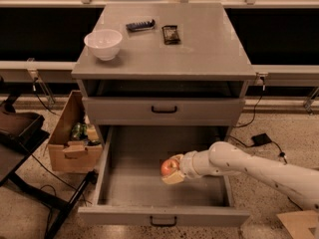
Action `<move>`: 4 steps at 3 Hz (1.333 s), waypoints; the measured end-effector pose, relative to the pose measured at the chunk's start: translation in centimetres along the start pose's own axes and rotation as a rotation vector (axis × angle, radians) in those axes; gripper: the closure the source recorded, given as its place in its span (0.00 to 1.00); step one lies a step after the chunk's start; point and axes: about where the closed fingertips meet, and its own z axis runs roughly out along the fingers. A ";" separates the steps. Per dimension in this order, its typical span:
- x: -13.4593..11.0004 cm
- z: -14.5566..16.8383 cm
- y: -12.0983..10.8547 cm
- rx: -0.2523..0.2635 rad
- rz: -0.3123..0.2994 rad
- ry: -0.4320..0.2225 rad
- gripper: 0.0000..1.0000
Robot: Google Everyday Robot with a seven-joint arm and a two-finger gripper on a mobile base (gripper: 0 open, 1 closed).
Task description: Pick apple from middle drawer and place on counter
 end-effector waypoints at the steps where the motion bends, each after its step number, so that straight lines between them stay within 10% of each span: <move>1: -6.0 -9.5 2.2 -0.012 0.049 0.029 1.00; 4: -23.6 -35.1 -3.7 0.126 0.144 -0.018 1.00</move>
Offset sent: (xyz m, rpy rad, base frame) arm -0.0547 -0.0862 0.3247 0.0178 0.0703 -0.0559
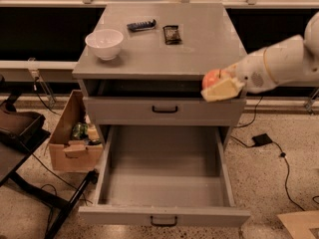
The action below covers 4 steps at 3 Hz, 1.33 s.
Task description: Pick apple from middle drawer and place on counter
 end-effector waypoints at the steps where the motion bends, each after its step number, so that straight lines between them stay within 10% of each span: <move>1: -3.6 -1.6 -4.7 0.075 0.086 -0.009 1.00; 4: -8.2 5.5 -19.8 0.302 0.118 -0.022 1.00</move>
Offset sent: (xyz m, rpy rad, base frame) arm 0.2057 -0.0415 0.0644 -0.0109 -0.0918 -0.3487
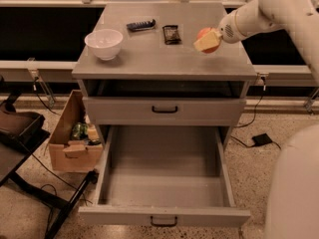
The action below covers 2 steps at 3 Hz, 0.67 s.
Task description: Pick apple from middle drawer and place on counter
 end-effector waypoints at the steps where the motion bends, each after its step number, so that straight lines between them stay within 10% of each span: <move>1: 2.9 4.9 -2.7 -0.002 0.035 0.019 0.99; 2: 2.6 4.6 -2.7 -0.002 0.035 0.019 0.69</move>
Offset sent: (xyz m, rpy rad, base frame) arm 0.0282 -0.0100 -0.0417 0.0086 0.0253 -0.0177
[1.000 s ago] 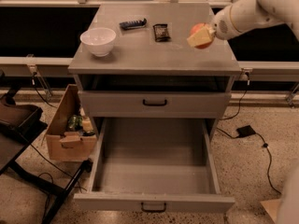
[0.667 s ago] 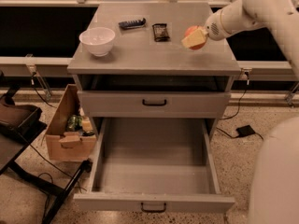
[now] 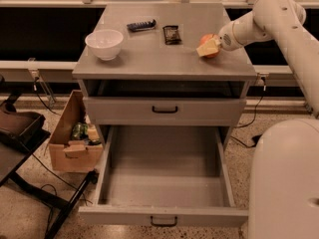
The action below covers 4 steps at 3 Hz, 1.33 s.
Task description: Pick apple from middle drawer and place on counter
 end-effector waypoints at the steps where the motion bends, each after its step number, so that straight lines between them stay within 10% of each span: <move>1: 0.0 0.0 0.0 0.000 0.000 0.000 0.45; 3: 0.0 0.0 0.0 0.000 0.000 0.000 0.00; 4: 0.0 0.0 0.0 0.000 0.000 0.000 0.00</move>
Offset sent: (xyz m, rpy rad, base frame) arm 0.0000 0.0000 0.0000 0.0000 0.0000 0.0000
